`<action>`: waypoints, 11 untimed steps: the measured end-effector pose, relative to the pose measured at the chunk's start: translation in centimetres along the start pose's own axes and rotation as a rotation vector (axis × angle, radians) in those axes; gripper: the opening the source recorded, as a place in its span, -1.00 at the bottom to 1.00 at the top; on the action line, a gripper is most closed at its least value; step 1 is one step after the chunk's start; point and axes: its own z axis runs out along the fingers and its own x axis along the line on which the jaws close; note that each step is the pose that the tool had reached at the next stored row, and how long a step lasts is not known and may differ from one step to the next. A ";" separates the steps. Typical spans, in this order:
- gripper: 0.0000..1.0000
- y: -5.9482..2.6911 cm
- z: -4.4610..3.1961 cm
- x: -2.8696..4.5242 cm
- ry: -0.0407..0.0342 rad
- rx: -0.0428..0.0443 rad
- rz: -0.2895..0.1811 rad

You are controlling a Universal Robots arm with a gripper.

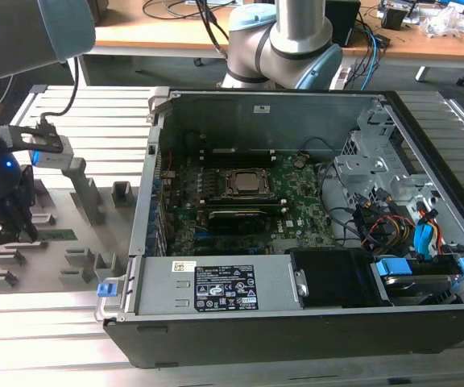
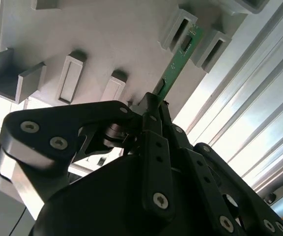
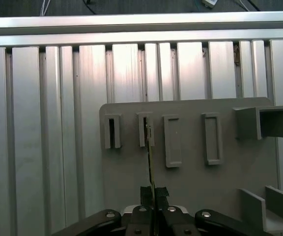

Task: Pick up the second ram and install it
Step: 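Pick up the second ram and move it above second insertion slot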

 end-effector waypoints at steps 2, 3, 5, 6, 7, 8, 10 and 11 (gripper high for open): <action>-0.73 0.02 -0.51 -0.01 -0.0001 0.0000 0.000; -0.73 0.03 -0.68 -0.02 0.0000 0.0000 0.000; -0.73 0.04 -0.90 -0.02 0.0000 0.0000 0.000; -0.73 0.04 -0.98 -0.02 0.0000 0.0000 0.000; -0.73 0.05 -1.04 -0.02 0.0000 0.0000 0.000; -0.73 0.05 -1.23 -0.03 0.0000 0.0000 0.000; -0.73 0.07 -1.55 -0.03 0.0000 0.0000 0.000; -0.73 0.08 -1.78 -0.04 0.0000 0.0000 0.000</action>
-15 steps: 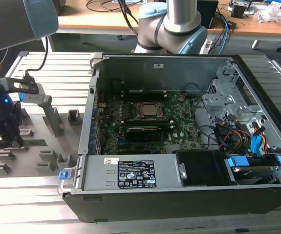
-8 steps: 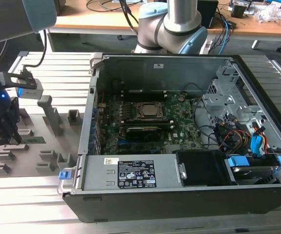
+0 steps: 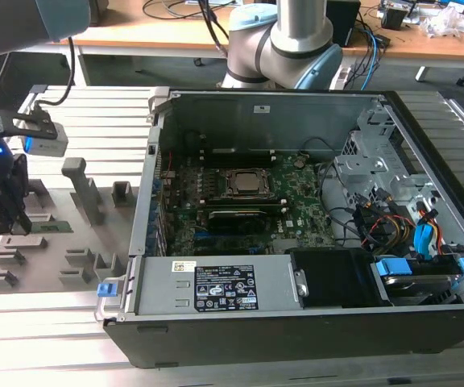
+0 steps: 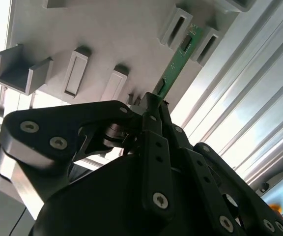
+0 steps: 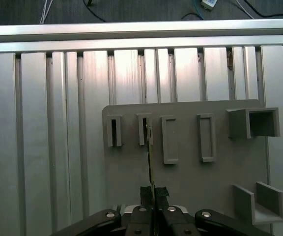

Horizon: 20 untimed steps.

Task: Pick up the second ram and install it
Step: 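Pick up the second ram and move it above second insertion slot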

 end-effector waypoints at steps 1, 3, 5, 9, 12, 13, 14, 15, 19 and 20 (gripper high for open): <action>-0.73 0.01 -0.17 0.00 0.0000 0.0000 0.000; -0.73 0.02 -0.49 -0.01 0.0000 0.0000 0.000; -0.73 0.04 -0.85 -0.02 0.0000 0.0000 0.000; -0.73 0.07 -1.58 -0.04 0.0000 0.0000 0.000; -0.73 0.09 -2.14 -0.05 0.0000 0.0000 0.000; -0.73 0.11 -2.48 -0.06 0.0000 0.0000 0.000; -0.73 0.12 -2.69 -0.06 0.0000 -0.0001 0.000; -0.73 0.12 -2.86 -0.06 0.0000 0.0000 0.000; -0.73 0.15 -3.43 -0.08 -0.0001 0.0000 0.000; -0.73 0.15 -3.53 -0.08 0.0000 0.0000 0.000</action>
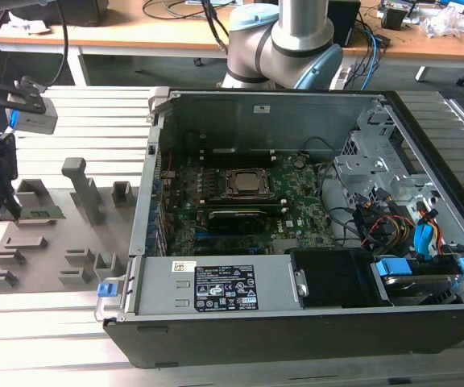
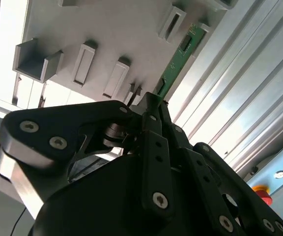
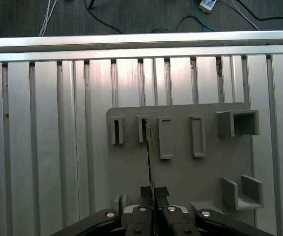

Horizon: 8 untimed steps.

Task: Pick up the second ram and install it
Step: 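Pick up the second ram and move it above second insertion slot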

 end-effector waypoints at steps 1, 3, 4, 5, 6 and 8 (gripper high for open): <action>-0.73 0.00 -0.11 0.00 -0.0001 0.0001 0.000; -0.73 0.03 -0.56 -0.01 -0.0001 0.0000 0.000; -0.73 0.03 -0.75 -0.02 -0.0001 0.0000 0.000; -0.73 0.04 -0.93 -0.02 0.0000 0.0001 0.000; -0.73 0.05 -1.05 -0.02 -0.0001 0.0001 0.000; -0.73 0.05 -1.31 -0.03 0.0000 0.0000 0.000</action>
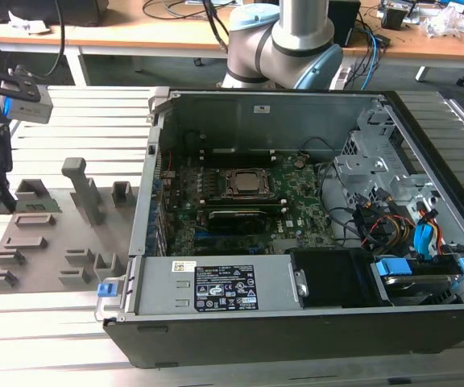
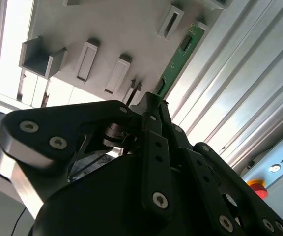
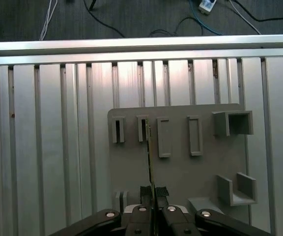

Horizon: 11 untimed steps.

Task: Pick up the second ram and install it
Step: 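Pick up the second ram and move it above second insertion slot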

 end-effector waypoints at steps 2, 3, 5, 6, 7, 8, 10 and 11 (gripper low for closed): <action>-0.73 0.01 -0.16 0.00 0.0000 0.0000 0.000; -0.73 0.02 -0.36 -0.01 0.0000 0.0000 0.000; -0.73 0.04 -0.83 -0.02 -0.0001 0.0001 0.000; -0.73 0.05 -1.38 -0.04 0.0000 0.0000 0.000; -0.73 0.08 -1.82 -0.06 -0.0001 0.0000 0.000; -0.73 0.10 -2.14 -0.08 0.0000 0.0000 0.000; -0.73 0.11 -2.60 -0.08 0.0001 -0.0001 0.000; -0.73 0.14 -3.21 -0.10 -0.0001 0.0001 0.000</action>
